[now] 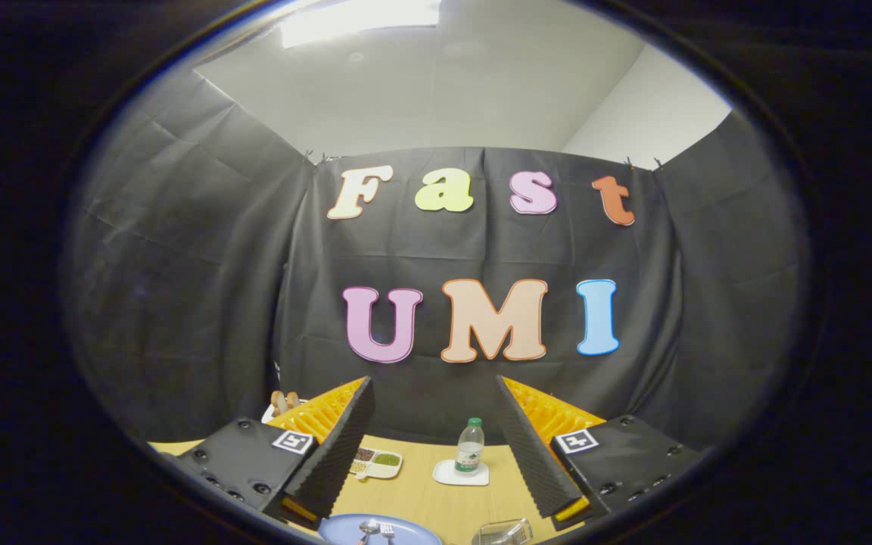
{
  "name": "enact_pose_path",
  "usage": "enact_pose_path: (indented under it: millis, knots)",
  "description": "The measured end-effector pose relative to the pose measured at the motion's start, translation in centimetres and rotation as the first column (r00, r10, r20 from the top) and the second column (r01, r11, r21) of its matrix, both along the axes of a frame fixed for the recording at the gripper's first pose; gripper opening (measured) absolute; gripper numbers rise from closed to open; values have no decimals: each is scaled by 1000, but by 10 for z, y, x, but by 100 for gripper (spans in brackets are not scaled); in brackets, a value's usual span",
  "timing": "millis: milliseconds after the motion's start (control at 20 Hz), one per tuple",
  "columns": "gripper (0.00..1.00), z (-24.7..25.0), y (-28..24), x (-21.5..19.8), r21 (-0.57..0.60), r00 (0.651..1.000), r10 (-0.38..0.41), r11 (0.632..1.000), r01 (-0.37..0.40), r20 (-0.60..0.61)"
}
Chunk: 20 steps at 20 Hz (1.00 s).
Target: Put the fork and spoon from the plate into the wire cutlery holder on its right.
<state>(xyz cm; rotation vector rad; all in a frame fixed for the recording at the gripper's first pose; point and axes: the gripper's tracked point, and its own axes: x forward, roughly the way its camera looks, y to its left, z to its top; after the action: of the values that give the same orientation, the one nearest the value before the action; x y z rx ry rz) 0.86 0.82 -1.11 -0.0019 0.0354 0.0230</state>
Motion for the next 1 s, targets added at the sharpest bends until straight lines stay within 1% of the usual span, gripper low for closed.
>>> enact_pose_path:
  millis: [200, 450, 750, 1000]
  knots:
    - [99, -7, 3, 2, -1, 1000, 11, 1000, -11, -15]
    - [99, -38, 20, 3, -18, 994, 58, 998, -60, -92]
    - [99, -78, 34, 3, -9, 975, 101, 994, -105, -197]
    - [99, -116, 42, -1, -11, 947, 129, 990, -138, -296]
